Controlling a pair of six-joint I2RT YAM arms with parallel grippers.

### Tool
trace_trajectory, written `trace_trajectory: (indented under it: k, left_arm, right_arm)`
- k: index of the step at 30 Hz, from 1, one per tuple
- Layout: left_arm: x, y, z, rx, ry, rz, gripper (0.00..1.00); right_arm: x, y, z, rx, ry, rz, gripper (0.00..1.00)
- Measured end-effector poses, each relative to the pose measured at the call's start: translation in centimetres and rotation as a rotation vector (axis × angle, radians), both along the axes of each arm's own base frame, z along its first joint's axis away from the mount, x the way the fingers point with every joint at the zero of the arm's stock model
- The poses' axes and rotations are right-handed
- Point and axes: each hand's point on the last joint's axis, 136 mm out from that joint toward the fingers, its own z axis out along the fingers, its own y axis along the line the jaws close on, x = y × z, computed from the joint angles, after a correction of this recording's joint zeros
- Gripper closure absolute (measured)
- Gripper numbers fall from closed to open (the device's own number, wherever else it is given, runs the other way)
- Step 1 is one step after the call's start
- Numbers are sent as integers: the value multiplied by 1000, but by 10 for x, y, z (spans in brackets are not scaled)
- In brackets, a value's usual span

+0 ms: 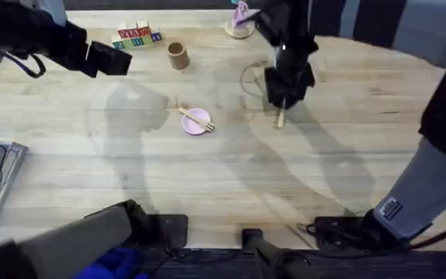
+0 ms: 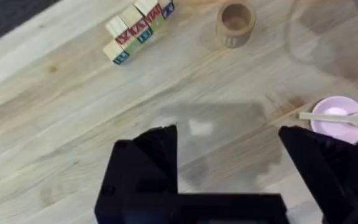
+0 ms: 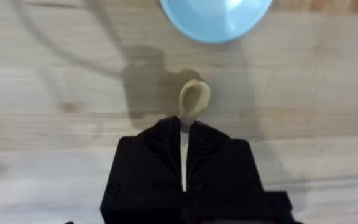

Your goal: Pick up a utensil and set it on the pink plate, then put the other utensil in the container.

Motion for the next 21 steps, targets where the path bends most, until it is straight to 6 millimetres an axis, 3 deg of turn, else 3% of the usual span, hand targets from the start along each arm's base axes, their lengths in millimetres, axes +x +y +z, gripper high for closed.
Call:
trace_trajectory:
  k: [8, 15, 21]
  left_arm:
    - [9, 25, -50, -54, 71, -107, 10]
    - [33, 36, -59, -48, -62, -253, 9]
    - [50, 54, -74, -103, -156, -279, 10]
  right_arm:
    - [30, 15, 54, 56, -107, 71, 969]
    - [45, 26, 93, 105, -217, 121, 969]
    - [57, 41, 108, 135, -287, 169, 968]
